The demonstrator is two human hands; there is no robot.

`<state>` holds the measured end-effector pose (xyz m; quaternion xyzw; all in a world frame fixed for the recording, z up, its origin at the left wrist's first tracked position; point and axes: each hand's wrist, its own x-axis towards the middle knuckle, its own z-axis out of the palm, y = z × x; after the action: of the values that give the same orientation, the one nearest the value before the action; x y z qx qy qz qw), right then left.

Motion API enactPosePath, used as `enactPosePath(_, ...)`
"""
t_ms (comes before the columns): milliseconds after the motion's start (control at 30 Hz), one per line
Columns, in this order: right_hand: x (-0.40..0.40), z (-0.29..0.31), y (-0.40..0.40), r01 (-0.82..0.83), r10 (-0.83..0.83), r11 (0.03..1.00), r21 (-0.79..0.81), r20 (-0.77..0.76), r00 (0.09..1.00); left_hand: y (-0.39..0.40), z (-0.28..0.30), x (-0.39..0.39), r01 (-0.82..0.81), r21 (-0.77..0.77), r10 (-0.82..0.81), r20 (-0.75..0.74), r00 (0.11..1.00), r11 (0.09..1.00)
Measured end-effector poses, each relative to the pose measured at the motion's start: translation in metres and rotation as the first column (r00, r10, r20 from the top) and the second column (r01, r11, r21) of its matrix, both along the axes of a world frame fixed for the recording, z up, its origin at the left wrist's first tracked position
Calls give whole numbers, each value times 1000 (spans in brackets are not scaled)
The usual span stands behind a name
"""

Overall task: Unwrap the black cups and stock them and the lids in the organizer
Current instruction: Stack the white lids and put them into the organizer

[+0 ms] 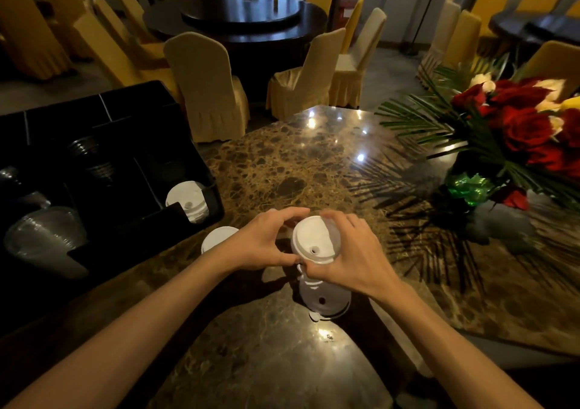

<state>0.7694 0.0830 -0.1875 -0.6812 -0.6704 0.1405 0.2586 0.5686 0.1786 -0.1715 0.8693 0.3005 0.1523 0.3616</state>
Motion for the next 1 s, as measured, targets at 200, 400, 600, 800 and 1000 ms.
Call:
enactPosePath(200, 4, -10, -39, 22, -21, 1000, -8, 39, 999, -34, -18, 5, 3, -14, -2, 37, 999, 1000)
enactPosePath(400, -2, -22, -51, 26, -23, 997, -79, 39, 999, -47, -39, 0, -18, -59, 18, 9, 1000, 998)
enactPosePath(600, -5, -29, -56, 30, -29, 997, -73, 18, 999, -50, -47, -2, 3, -121, 2, 41, 999, 993)
enactPosePath(800, -7, -31, -62, 18, -20, 997, -77, -20, 1000, -55, -51, -1, 15, -52, -12, 42, 999, 999)
enactPosePath(1000, -2, -27, -65, -8, 8, 995, -100, 1, 1000, -60, -56, 2, -11, 21, 11, 4, 1000, 1000)
